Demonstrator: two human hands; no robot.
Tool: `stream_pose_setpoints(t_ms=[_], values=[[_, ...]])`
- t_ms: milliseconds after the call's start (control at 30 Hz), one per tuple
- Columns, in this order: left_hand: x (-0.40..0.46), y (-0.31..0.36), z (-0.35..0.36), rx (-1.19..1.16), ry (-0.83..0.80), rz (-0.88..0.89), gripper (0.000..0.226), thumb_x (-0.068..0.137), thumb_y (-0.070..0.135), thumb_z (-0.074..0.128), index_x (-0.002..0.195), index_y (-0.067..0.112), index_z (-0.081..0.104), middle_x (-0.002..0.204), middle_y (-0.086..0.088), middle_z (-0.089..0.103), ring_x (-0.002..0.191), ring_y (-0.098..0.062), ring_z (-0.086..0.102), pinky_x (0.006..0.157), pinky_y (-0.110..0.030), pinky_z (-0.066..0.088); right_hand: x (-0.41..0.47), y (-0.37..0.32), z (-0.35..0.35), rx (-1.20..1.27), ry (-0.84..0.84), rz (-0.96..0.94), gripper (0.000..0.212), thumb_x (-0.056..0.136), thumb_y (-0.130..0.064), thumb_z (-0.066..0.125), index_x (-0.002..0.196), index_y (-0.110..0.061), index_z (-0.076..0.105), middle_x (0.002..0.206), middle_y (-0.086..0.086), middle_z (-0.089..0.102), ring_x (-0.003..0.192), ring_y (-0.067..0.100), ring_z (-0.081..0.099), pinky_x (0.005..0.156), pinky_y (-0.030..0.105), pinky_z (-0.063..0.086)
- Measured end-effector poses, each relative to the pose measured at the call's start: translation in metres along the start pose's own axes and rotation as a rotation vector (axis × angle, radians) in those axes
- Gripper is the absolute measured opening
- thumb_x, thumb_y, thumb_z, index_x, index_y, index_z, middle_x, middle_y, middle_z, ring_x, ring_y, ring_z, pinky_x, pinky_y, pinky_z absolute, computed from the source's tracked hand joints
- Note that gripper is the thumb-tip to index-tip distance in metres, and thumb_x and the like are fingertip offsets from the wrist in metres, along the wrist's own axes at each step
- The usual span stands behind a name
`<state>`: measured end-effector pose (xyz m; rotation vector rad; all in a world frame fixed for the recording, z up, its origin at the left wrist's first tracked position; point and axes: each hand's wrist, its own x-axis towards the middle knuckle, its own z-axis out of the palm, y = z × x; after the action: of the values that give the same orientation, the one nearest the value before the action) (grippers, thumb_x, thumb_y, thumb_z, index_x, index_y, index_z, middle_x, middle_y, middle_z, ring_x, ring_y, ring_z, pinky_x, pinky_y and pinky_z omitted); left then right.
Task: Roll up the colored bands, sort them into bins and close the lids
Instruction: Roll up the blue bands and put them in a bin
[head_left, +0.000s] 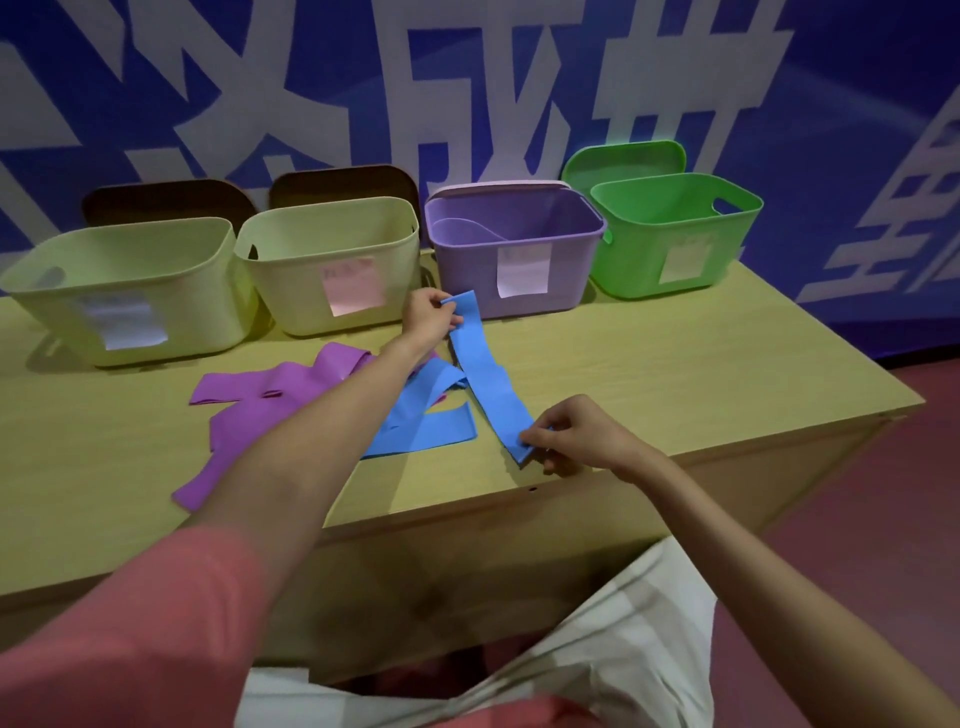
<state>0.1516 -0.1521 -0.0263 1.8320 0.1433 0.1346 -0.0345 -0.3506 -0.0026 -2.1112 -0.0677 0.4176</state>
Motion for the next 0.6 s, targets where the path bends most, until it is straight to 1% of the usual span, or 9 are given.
stream_pose_setpoints(t_ms=[67,133,233,300,333,400,500,533,600], values=[[0.001,-0.003,-0.002,0.037,-0.004,-0.012,0.007,0.097,0.001,0.047,0.101,0.004,0.052,0.067,-0.007,0.057,0.053,-0.002,0.061,0.056,-0.019,0.050,-0.002,0.001,0.001,0.027,-0.038,0.014,0.019,0.091,-0.017,0.065,0.086,-0.001,0.073,0.066,0.013,0.065,0.051,0.012,0.058,0.051,0.023,0.046],[0.000,-0.003,-0.003,0.085,-0.029,-0.008,0.015,0.096,0.001,0.048,0.109,0.000,0.054,0.071,-0.006,0.057,0.060,-0.008,0.062,0.061,-0.024,0.049,-0.003,0.004,0.001,0.032,-0.059,0.011,0.017,0.091,-0.017,0.065,0.087,-0.003,0.073,0.072,0.013,0.067,0.055,0.012,0.060,0.058,0.025,0.049],[-0.011,0.000,-0.007,0.130,-0.062,-0.003,0.028,0.094,0.000,0.046,0.122,0.000,0.049,0.097,-0.007,0.055,0.076,-0.019,0.064,0.070,-0.032,0.054,-0.005,0.007,-0.001,0.033,-0.104,0.000,0.015,0.087,-0.015,0.069,0.092,-0.001,0.072,0.072,0.009,0.068,0.059,0.010,0.061,0.063,0.022,0.051],[-0.020,0.000,-0.011,0.186,0.011,0.052,0.029,0.090,0.000,0.048,0.118,0.005,0.052,0.113,-0.008,0.055,0.090,-0.025,0.065,0.082,-0.043,0.053,-0.008,0.010,-0.005,0.010,-0.145,-0.026,0.016,0.084,-0.010,0.072,0.098,-0.001,0.072,0.069,0.008,0.067,0.061,0.010,0.059,0.061,0.018,0.049],[-0.025,0.000,-0.013,0.232,0.070,0.100,0.029,0.087,0.001,0.051,0.116,0.005,0.056,0.117,-0.009,0.058,0.097,-0.027,0.064,0.087,-0.044,0.052,-0.008,0.011,-0.007,-0.015,-0.155,-0.043,0.018,0.084,-0.008,0.071,0.101,-0.002,0.072,0.068,0.007,0.065,0.061,0.010,0.058,0.061,0.017,0.047],[-0.042,0.001,-0.015,0.300,0.113,0.185,0.025,0.084,0.004,0.058,0.108,0.007,0.063,0.113,-0.009,0.064,0.100,-0.025,0.063,0.088,-0.037,0.051,-0.006,0.015,-0.010,-0.097,-0.138,-0.108,0.020,0.084,-0.004,0.069,0.104,-0.005,0.073,0.064,0.007,0.058,0.058,0.008,0.051,0.059,0.016,0.043],[-0.095,0.007,-0.017,0.287,-0.060,0.287,0.009,0.085,0.006,0.063,0.090,0.012,0.068,0.092,0.000,0.069,0.077,-0.004,0.064,0.076,-0.022,0.050,-0.003,0.023,-0.011,-0.280,-0.035,-0.305,0.015,0.083,-0.006,0.072,0.097,-0.009,0.077,0.064,0.013,0.060,0.056,0.012,0.047,0.059,0.026,0.039],[-0.114,0.006,-0.017,0.297,-0.137,0.333,0.009,0.085,0.004,0.064,0.087,0.011,0.069,0.087,0.001,0.069,0.072,0.004,0.061,0.073,-0.017,0.048,-0.002,0.027,-0.009,-0.320,0.004,-0.376,0.014,0.081,-0.007,0.074,0.094,-0.010,0.078,0.068,0.014,0.061,0.060,0.015,0.049,0.060,0.028,0.040],[-0.150,0.001,-0.017,0.317,-0.252,0.423,0.007,0.085,0.003,0.066,0.085,0.009,0.069,0.085,-0.001,0.070,0.072,0.003,0.061,0.071,-0.014,0.047,-0.003,0.034,-0.006,-0.355,0.079,-0.441,0.016,0.079,-0.010,0.077,0.093,-0.014,0.078,0.084,0.004,0.054,0.082,0.014,0.050,0.069,0.021,0.042]])
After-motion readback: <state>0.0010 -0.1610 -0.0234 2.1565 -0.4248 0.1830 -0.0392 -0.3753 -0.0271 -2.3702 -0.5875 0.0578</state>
